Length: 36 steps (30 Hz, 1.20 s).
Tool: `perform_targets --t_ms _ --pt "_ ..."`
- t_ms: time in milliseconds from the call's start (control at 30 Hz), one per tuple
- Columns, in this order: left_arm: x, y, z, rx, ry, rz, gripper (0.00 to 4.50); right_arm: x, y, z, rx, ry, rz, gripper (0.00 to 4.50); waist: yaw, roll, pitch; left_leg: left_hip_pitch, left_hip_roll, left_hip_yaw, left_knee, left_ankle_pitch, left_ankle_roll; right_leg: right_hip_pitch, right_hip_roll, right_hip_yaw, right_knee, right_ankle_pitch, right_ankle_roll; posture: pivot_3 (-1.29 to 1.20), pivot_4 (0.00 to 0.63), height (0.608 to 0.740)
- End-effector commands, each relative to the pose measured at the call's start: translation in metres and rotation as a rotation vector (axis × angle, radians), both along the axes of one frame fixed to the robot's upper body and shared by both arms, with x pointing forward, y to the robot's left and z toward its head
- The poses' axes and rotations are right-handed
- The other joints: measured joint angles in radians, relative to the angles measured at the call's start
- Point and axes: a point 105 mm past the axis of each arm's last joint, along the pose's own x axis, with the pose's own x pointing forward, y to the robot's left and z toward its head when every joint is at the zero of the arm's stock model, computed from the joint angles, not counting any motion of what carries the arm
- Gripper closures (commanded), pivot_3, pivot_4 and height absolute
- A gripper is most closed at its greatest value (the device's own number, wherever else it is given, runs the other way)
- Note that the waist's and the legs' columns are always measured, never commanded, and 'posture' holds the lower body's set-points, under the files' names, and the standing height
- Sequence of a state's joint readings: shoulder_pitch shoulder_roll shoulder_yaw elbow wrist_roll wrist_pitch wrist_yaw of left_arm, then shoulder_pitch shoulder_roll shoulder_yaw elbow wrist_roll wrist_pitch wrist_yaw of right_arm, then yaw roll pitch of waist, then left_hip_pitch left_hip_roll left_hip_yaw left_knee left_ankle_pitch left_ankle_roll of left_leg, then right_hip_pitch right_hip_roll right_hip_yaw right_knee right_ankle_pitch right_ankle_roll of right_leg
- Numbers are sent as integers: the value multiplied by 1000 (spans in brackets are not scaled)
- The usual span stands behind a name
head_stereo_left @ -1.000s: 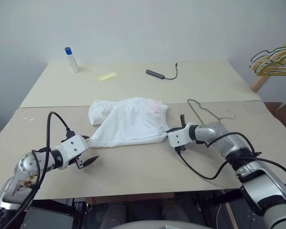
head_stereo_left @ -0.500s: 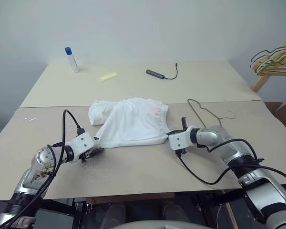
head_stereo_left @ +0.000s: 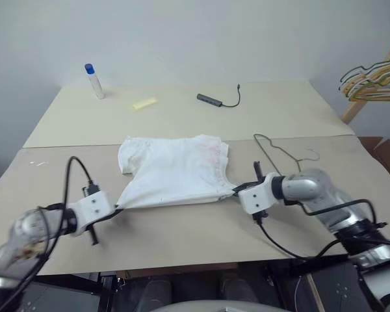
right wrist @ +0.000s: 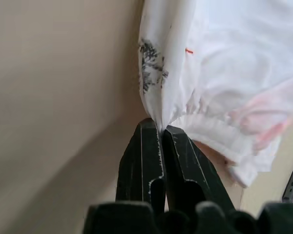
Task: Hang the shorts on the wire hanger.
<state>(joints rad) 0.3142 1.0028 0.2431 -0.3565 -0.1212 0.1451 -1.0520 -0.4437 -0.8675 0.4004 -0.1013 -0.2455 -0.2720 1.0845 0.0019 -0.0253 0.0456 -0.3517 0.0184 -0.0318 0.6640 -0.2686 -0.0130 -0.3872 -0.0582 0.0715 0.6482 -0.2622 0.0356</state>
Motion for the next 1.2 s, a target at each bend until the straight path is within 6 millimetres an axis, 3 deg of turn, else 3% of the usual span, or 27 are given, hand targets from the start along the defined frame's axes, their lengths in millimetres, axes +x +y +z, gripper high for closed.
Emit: perform_targets --t_ms 33,133,433,633,700,900,1200 --pt "-21 1 25 15 59 -42 4441 -10 -18 14 -68 67 -33 4500 6 0 0 1 0 0 0 0 0 1 0 0 0 0 1 97 0 740" --pt "-40 -8 31 9 131 -88 4441 -21 -19 16 -97 134 -20 4500 12 0 0 2 0 1 0 0 0 1 0 0 -1 -4 6 104 0 740" --pt "-86 -28 5 -26 367 -145 4441 -45 -36 2 -221 291 3 4500 11 0 0 1 0 1 0 1 1 1 0 0 -1 -6 7 109 0 740" --pt "-108 -59 4 -247 479 -226 4441 -42 -45 -2 -254 280 -20 4500 10 0 0 2 0 2 0 1 1 1 0 0 -1 -6 7 104 0 740" --pt "-121 -63 -2 -234 546 -275 4441 -39 -49 -2 -273 262 -13 4500 10 0 0 2 0 2 0 1 1 1 0 0 -1 -6 7 97 0 740" --pt "-132 -50 -3 -218 619 -282 4441 -51 -40 3 -239 279 87 4500 10 0 1 2 0 2 0 1 1 1 1 0 -1 -6 6 94 0 740" --pt "-128 9 -14 -3 627 -203 4441 -68 -26 -4 -208 320 147 4500 10 -1 0 2 0 2 0 1 1 1 0 0 -1 -9 3 94 0 740"
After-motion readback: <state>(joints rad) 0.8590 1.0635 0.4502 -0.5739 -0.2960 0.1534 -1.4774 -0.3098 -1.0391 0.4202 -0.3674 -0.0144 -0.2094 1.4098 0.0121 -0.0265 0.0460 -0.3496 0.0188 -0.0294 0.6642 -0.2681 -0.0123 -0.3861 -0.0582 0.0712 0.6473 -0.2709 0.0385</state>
